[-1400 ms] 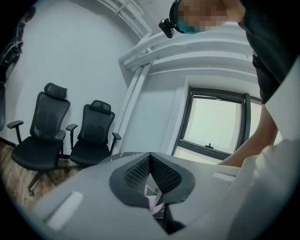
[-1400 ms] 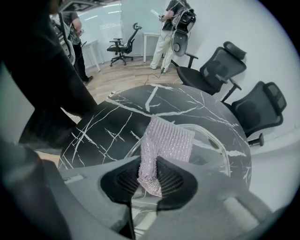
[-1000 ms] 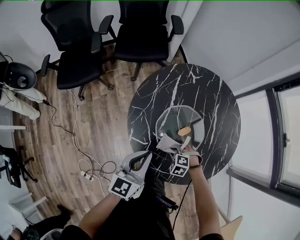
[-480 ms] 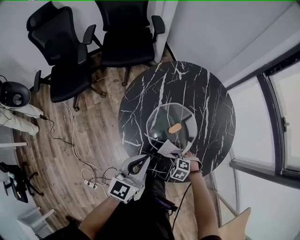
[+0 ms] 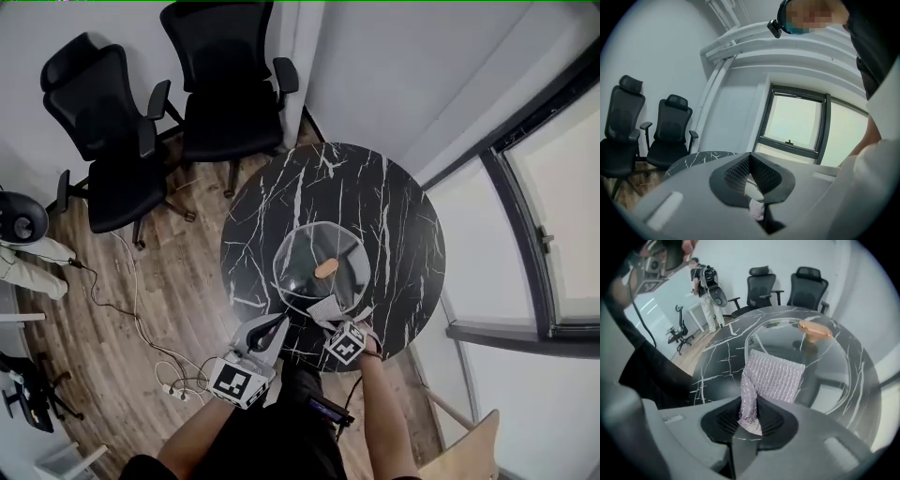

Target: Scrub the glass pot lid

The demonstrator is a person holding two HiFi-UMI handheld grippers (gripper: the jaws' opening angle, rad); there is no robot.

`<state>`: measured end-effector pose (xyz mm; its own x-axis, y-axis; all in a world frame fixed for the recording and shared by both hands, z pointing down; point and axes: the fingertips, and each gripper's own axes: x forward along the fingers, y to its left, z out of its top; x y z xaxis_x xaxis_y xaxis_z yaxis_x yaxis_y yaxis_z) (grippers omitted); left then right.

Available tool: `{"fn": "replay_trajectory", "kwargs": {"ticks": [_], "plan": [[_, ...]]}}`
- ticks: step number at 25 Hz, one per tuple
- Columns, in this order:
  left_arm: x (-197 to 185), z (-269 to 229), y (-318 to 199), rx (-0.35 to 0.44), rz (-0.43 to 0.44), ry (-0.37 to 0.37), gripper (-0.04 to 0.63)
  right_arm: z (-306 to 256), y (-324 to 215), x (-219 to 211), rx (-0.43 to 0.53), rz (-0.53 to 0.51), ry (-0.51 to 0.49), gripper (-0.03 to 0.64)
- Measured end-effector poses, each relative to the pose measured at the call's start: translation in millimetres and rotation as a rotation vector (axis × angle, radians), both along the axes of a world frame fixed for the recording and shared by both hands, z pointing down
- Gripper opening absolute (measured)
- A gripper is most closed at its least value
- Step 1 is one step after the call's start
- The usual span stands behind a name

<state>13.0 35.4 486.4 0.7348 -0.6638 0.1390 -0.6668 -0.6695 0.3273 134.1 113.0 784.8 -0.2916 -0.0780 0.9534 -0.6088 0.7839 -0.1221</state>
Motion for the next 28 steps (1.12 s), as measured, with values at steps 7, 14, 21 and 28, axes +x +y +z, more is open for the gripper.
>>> {"fn": "replay_trajectory", "kwargs": {"ticks": [7,14,21,28], "plan": [[-8.1,-7.5,5.8,0.005,0.009,0.016,0.000,-10.7,41.3,5.5,-0.120,0.058,-0.121,0.075],[-20.8,-31.0,7.1,0.062,-0.035,0.043,0.000,-111.9,-34.6,17.2,0.408,0.462,-0.446,0.075],[-16.3,-38.6,-3.0,0.075,-0.086,0.038,0.000,-119.8,-83.5,50.5,0.596,0.531,-0.211,0.075],[-9.6,-35.0,-8.2,0.075,-0.112,0.006,0.001,-103.3,-124.7,54.8,0.672,0.383,-0.017,0.075]]}}
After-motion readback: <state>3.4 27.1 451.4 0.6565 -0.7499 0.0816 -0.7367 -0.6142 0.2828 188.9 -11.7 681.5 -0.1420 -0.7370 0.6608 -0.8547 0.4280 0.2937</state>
